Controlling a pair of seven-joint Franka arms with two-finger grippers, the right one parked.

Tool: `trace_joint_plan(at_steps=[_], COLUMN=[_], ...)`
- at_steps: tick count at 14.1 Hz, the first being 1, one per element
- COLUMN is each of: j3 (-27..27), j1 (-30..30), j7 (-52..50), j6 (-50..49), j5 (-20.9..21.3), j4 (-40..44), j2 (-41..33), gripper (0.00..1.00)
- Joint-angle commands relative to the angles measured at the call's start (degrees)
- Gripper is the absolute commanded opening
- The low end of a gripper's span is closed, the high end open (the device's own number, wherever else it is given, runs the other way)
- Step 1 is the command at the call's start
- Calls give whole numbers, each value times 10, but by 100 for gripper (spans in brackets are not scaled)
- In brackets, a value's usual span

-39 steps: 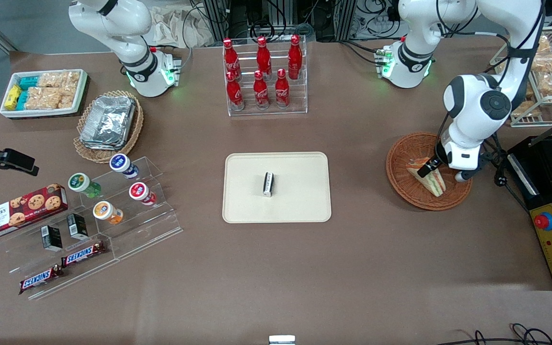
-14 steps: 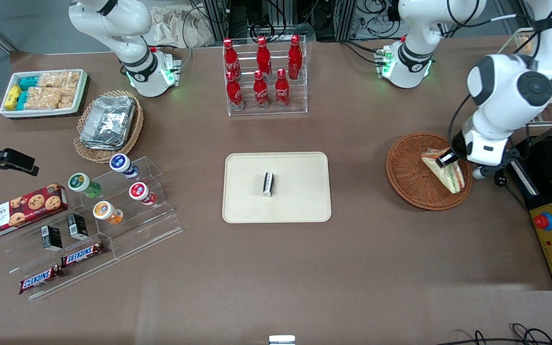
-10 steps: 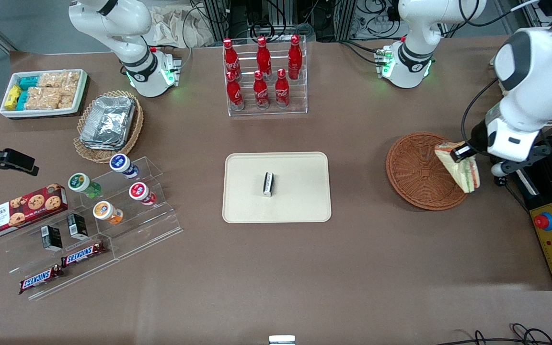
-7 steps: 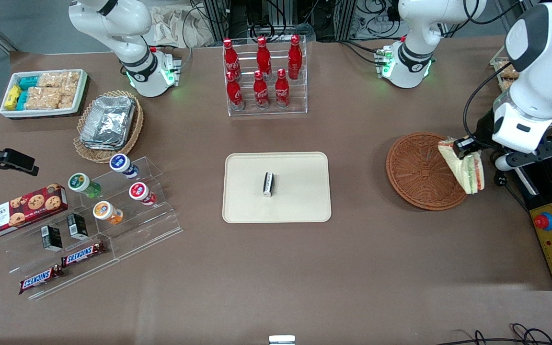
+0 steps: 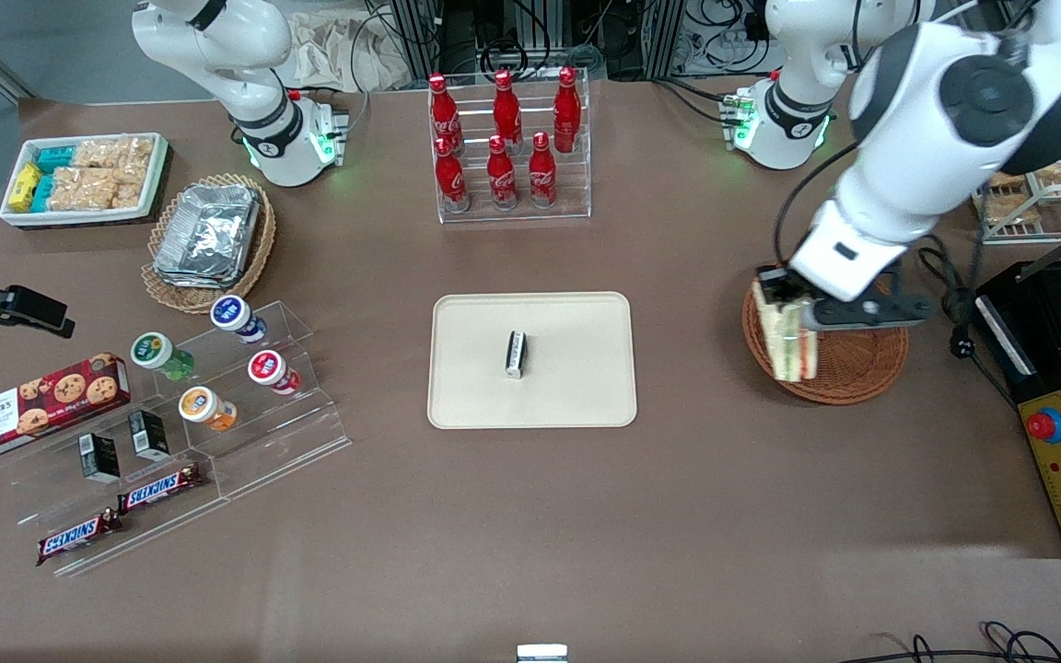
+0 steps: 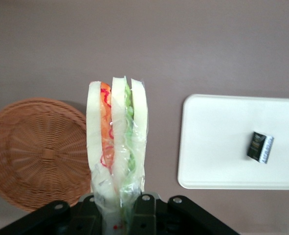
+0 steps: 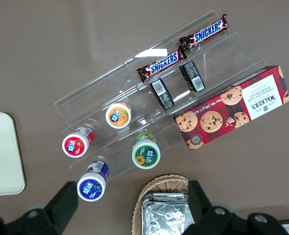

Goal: Place sandwich from basket to tray
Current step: 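Carry the sandwich with the left gripper over the white tray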

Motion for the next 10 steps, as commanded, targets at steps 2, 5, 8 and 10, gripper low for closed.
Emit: trace_joint_plan(at_steps=[2,5,8,10], j3=[-62,-80,-80,-80], j1=[-1,-26,-69,-84], j7=[-74,-100,-147,-175], j6=[47,94,141,199], j5=[10,28,80,92], j4=[17,8,-24,-59], j2=[51,90,113,124], gripper=[9,10,10,10])
